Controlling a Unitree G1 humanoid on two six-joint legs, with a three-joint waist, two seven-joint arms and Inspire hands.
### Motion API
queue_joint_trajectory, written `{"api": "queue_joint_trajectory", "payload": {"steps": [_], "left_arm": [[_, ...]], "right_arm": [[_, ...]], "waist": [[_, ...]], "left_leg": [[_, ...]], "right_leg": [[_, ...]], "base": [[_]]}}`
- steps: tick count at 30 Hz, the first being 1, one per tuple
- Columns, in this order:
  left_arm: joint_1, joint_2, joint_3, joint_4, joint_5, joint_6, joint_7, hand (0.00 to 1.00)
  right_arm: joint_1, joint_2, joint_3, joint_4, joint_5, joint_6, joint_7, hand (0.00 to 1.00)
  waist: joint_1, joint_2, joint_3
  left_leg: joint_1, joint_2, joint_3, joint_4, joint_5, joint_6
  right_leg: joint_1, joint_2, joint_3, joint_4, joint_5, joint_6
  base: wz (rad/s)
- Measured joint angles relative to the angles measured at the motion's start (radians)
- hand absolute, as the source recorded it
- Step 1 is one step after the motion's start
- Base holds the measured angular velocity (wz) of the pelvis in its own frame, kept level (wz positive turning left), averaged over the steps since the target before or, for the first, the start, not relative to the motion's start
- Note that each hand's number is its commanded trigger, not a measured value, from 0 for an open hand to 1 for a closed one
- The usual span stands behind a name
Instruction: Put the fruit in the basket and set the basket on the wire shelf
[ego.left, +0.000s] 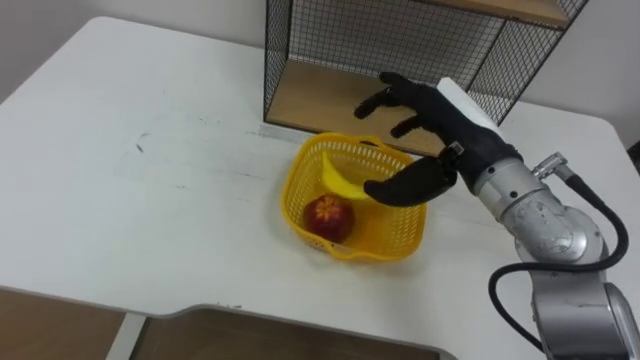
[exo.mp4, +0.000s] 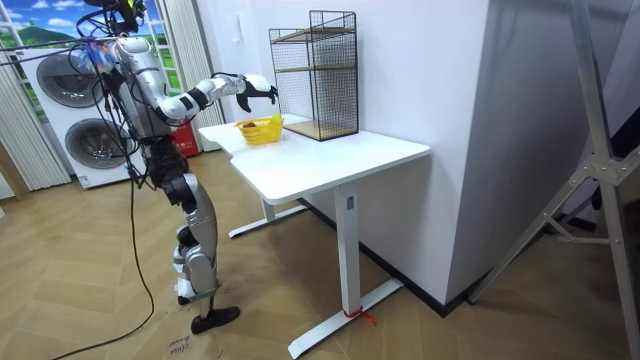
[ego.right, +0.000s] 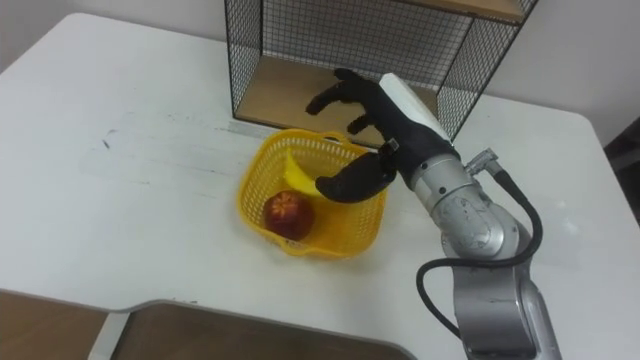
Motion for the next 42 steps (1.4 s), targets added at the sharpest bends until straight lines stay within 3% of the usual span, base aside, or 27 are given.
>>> {"api": "queue_joint_trajectory", "payload": {"steps": [13,20,23,25,34,37,42], "left_arm": [[0.0,-0.003,0.003,0.001,-0.01,-0.001,0.024,0.0],[0.01,-0.006,0.046,-0.02,-0.148,-0.017,0.04,0.0],[0.023,-0.005,0.078,-0.015,-0.205,-0.018,0.052,0.0],[0.027,-0.005,0.106,-0.016,-0.274,-0.021,0.076,0.0],[0.113,-0.003,0.318,-0.064,-0.688,-0.037,0.263,0.0],[0.135,-0.024,0.44,-0.214,-0.779,-0.039,0.403,0.0],[0.139,-0.025,0.478,-0.472,-0.79,-0.073,0.612,0.0]], "right_arm": [[0.006,0.0,-0.001,0.037,0.073,-0.008,-0.025,0.0],[0.011,-0.004,-0.013,0.095,0.093,-0.019,-0.087,0.0],[0.022,-0.005,-0.014,0.095,0.116,-0.019,-0.115,0.0],[0.036,-0.014,-0.023,0.101,0.114,-0.019,-0.141,0.0],[0.147,-0.038,-0.154,0.17,0.305,-0.02,-0.356,0.0],[0.211,-0.037,-0.208,0.17,0.362,-0.02,-0.458,0.0],[0.238,-0.036,-0.249,0.169,0.338,-0.03,-0.625,0.0]], "waist": [[-0.002,0.005,-0.0016],[-0.015,0.019,-0.0035],[-0.03,0.025,-0.0125],[-0.035,0.028,-0.0112],[-0.033,0.031,-0.0166],[-0.03,0.04,-0.0158],[-0.034,0.057,-0.023]], "left_leg": [[0.003,0.0,0.001,-0.003,0.0,0.0],[0.003,-0.001,-0.003,0.002,0.0,0.0],[0.004,-0.001,-0.009,0.003,0.0,0.0],[0.005,-0.002,-0.016,0.006,0.0,0.0],[0.021,-0.005,-0.039,0.005,0.001,0.001],[0.02,-0.006,-0.045,0.006,0.003,0.0],[0.019,-0.006,-0.049,0.005,0.007,-0.003]], "right_leg": [[0.001,0.0,0.01,-0.001,0.0,0.0],[0.005,-0.001,0.0,-0.001,0.0,0.0],[0.01,-0.002,-0.007,-0.001,0.0,0.0],[0.015,-0.003,-0.012,-0.001,0.0,0.0],[0.039,-0.007,-0.031,-0.001,-0.001,0.001],[0.038,-0.007,-0.034,-0.001,-0.001,0.001],[0.038,-0.008,-0.033,0.0,-0.001,0.002]], "base": [[0.0],[0.0],[0.05],[0.11],[0.07],[0.0],[0.01]]}}
